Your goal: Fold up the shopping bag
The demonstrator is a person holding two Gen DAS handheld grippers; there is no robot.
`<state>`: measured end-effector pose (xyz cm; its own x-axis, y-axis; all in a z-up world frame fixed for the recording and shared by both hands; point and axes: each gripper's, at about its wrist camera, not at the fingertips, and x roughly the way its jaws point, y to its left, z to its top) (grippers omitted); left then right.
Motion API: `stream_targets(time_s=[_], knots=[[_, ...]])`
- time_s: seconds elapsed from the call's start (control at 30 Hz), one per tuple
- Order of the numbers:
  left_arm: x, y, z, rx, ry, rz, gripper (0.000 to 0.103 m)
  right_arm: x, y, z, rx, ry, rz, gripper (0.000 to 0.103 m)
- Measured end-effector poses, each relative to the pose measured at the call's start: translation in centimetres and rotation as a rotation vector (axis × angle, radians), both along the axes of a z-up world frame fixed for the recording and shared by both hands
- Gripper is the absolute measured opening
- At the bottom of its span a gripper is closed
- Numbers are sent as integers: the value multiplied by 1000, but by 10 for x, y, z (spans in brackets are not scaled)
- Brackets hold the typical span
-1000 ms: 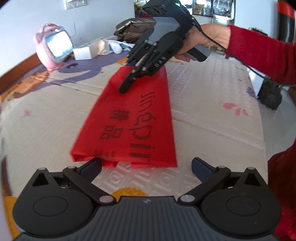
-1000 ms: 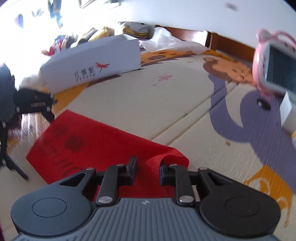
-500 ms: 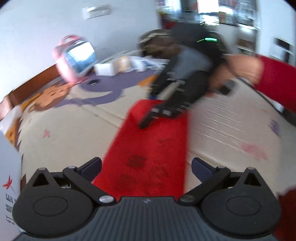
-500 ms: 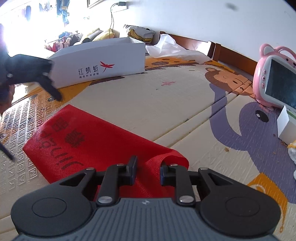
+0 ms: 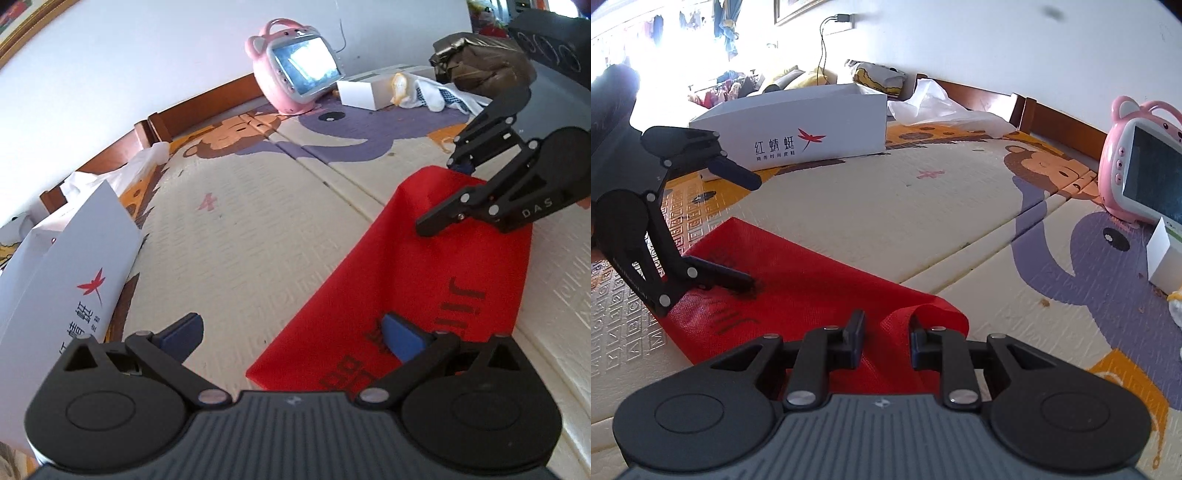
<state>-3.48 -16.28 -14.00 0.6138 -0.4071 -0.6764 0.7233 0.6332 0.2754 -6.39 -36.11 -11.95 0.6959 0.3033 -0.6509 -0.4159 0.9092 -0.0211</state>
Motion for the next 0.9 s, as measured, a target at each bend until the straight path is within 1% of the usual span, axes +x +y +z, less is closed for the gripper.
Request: stream_targets(time_s=[0.1,0.13,0.2,0.23,0.27,0.37,0.43,0.5,0.53,0.57,0.63,0.67,0.77,0.8,0.83,0.9], knots=[[2,4,-2,-29,24,15,103,0,5,3,-32,-4,-14,28],[1,5,-3,-32,26,16,103,-1,7,5,-54,-15,-21,31],[-1,5,-2,-29,18,17,103,-8,9,15,-85,-61,-41,31],[-2,4,-2,-23,9,14,103,-13,7,22,-87,-93,-61,31],[-4,3,-2,-16,0,11,103,-20,4,32,-85,-144,-94,31],[-6,2,-2,-5,-16,8,103,-40,2,54,-77,-296,-140,33],[-6,1,-2,-6,-18,9,103,-52,14,58,-77,-363,-100,33],[-6,2,-2,-9,-21,14,103,-44,31,43,-117,-317,-60,31],[-7,1,-3,-9,-23,16,103,-37,37,33,-137,-277,-55,29],[-8,1,-3,-6,-30,17,103,-29,41,24,-148,-243,-54,20],[-10,-1,-3,4,-47,17,103,-12,42,5,-121,-160,-62,15],[-12,-2,-3,12,-58,15,103,-9,42,1,-113,-137,-69,14],[-14,-3,3,24,-74,10,102,-6,38,-7,-73,-103,-93,14],[-14,-2,7,17,-76,17,102,-6,37,-10,-59,-93,-101,14],[-15,-1,10,1,-73,19,102,-7,37,-10,-58,-95,-98,14],[-20,2,22,-55,-54,19,102,-10,38,-10,-63,-106,-87,14]])
